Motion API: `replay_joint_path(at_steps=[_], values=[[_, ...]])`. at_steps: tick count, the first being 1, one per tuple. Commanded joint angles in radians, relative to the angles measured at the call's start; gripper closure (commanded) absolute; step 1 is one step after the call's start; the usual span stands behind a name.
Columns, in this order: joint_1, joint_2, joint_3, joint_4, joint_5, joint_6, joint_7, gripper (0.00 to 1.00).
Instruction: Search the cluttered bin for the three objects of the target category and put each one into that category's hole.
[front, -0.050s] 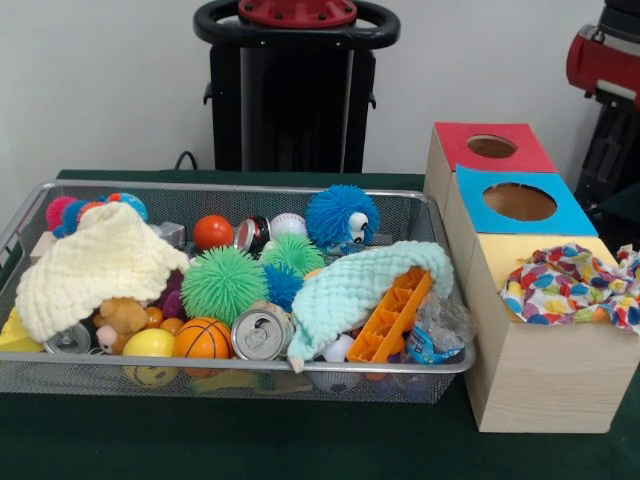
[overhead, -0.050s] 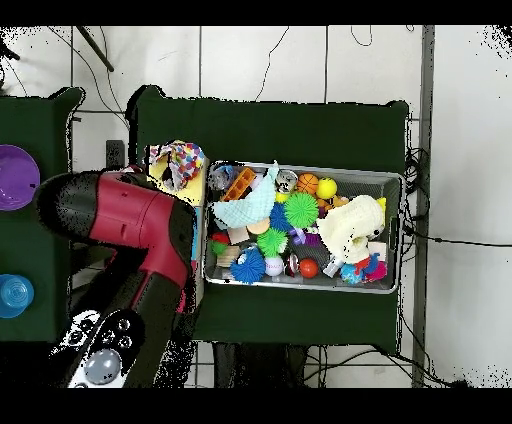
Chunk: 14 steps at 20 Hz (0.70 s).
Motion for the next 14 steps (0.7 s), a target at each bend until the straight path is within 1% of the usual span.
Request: replay_joint_path(at_steps=[1,8,14], values=[[-0.022,0.012,0.054,0.062,-0.038,0.103,0.230,1.00],[-0.045,0.021,0.053,0.038,-0.049,0.087,0.194,1.00],[-0.078,0.039,0.058,-0.009,-0.059,0.101,0.173,1.00]])
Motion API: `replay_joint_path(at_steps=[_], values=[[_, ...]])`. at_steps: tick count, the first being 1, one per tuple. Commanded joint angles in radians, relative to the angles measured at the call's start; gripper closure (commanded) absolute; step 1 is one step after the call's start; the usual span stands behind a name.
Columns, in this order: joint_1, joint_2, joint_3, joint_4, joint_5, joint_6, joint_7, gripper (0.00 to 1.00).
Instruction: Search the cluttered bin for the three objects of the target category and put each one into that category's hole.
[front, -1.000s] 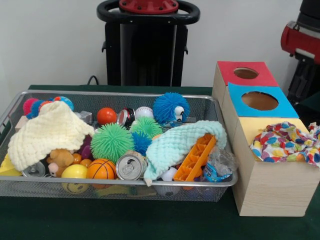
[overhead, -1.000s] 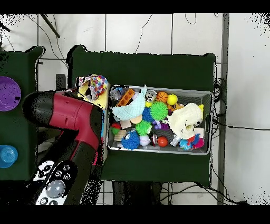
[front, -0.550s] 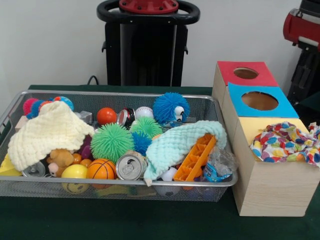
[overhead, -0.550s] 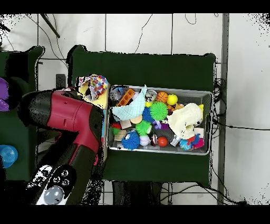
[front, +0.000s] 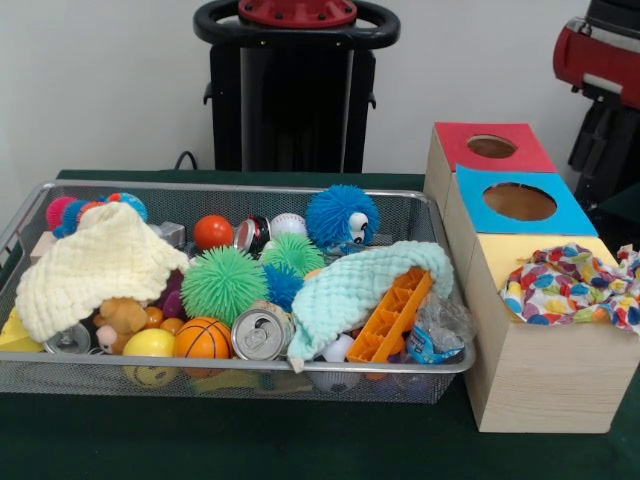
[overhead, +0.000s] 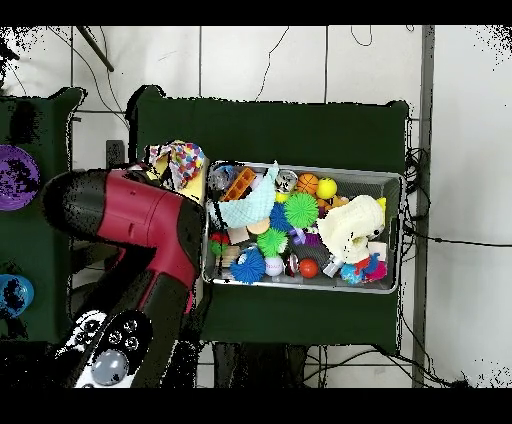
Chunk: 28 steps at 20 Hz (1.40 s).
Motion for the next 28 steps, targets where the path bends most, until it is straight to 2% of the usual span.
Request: replay_joint_path(at_steps=[1,10,15,28], values=[[-0.063,0.043,0.070,-0.018,-0.049,0.103,0.173,1.00],[-0.078,0.060,0.073,-0.060,-0.057,0.134,0.181,1.00],[-0.098,0.096,0.076,-0.126,-0.058,0.151,0.197,1.00],[-0.110,0.128,0.064,-0.199,-0.064,0.194,0.223,1.00]])
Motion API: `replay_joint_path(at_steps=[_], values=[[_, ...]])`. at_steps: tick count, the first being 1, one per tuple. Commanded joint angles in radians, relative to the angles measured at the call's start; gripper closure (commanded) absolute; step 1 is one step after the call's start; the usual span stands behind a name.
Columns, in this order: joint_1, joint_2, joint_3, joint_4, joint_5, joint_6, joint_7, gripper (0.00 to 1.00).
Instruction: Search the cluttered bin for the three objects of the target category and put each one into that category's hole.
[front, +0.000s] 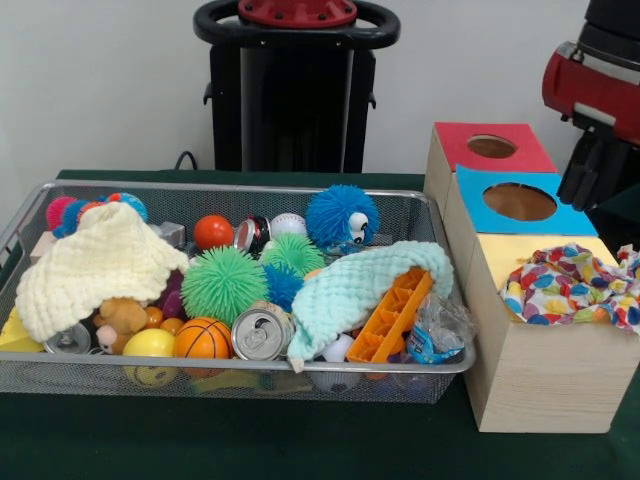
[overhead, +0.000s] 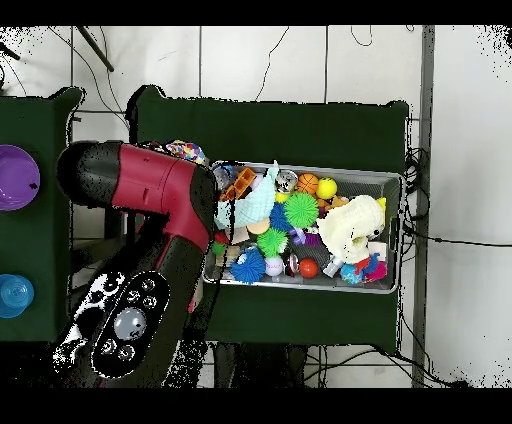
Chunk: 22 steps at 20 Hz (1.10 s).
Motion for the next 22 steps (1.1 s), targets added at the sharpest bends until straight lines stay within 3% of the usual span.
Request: replay_joint_path(at_steps=[1,10,22], values=[[-0.045,0.059,0.064,-0.057,-0.029,0.136,0.219,1.00],[-0.078,0.091,0.073,-0.112,-0.027,0.112,0.200,1.00],[-0.091,0.093,0.079,-0.123,-0.036,0.107,0.185,1.00]])
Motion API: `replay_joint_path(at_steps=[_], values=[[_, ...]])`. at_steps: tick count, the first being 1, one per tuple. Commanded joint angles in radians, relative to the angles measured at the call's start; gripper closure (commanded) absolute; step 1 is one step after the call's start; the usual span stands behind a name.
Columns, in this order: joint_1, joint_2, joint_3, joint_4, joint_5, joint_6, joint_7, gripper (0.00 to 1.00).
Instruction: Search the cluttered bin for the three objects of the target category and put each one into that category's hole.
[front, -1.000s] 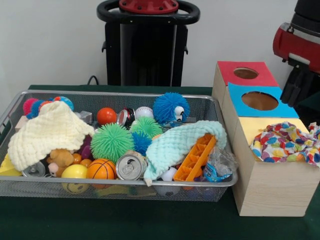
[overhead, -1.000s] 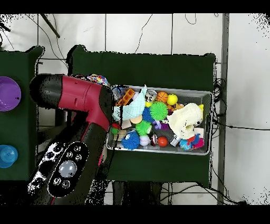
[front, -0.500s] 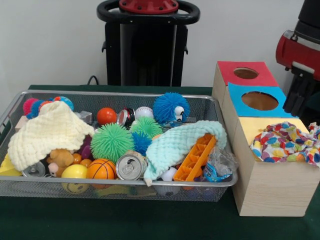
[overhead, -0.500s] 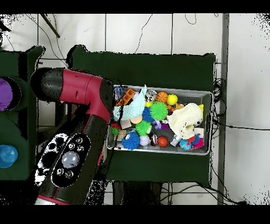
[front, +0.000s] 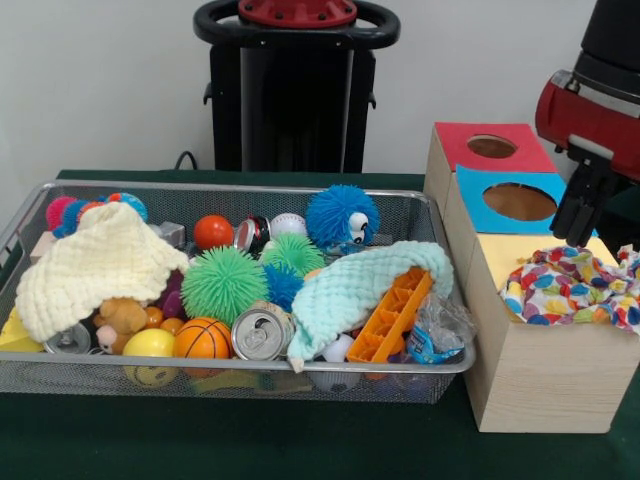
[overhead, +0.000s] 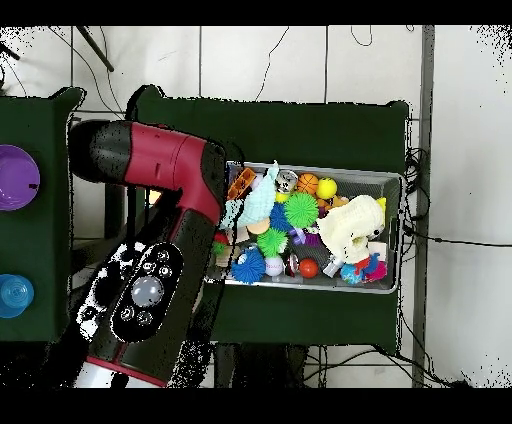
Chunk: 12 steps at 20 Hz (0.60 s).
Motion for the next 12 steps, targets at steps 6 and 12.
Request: replay_joint_path(at_steps=[6,12], values=[[-0.036,0.033,0.082,-0.009,-0.025,0.078,0.184,1.00],[-0.032,0.040,0.081,-0.010,-0.025,0.064,0.193,1.00]])
